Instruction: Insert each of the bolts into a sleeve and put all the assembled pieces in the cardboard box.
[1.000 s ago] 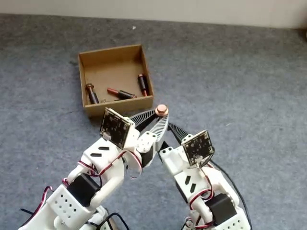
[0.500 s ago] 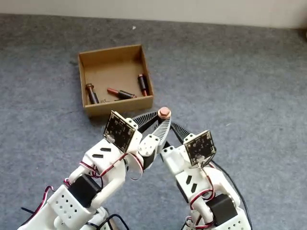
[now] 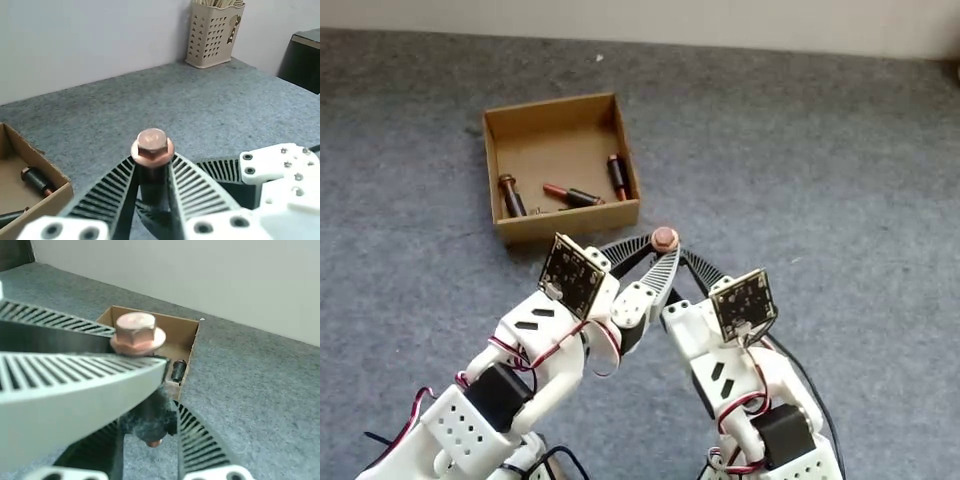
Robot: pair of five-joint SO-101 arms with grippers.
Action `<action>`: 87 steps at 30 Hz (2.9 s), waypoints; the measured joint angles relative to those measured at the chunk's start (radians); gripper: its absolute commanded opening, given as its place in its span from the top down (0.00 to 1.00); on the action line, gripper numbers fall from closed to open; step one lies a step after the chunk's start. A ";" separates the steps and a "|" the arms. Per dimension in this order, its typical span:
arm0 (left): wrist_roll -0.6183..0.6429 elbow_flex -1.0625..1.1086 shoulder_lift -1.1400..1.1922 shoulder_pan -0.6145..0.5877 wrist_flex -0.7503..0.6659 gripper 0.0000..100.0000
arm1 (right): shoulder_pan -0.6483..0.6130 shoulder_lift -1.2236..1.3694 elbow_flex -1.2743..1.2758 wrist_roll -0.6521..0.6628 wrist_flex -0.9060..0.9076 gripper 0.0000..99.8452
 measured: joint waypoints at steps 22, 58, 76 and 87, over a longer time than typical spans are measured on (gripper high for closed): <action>-0.005 -0.094 -0.002 -0.281 0.157 1.00 | 0.097 0.002 0.115 -0.002 -0.124 0.99; -0.149 0.433 -0.473 -0.730 0.391 0.99 | -0.089 0.002 0.147 0.160 -0.423 0.99; -0.149 0.434 -0.473 -0.726 0.404 0.99 | -0.193 1.002 -0.233 0.322 -1.007 0.99; -0.149 0.434 -0.473 -0.726 0.404 0.99 | -0.129 1.778 -0.733 0.322 -1.025 0.90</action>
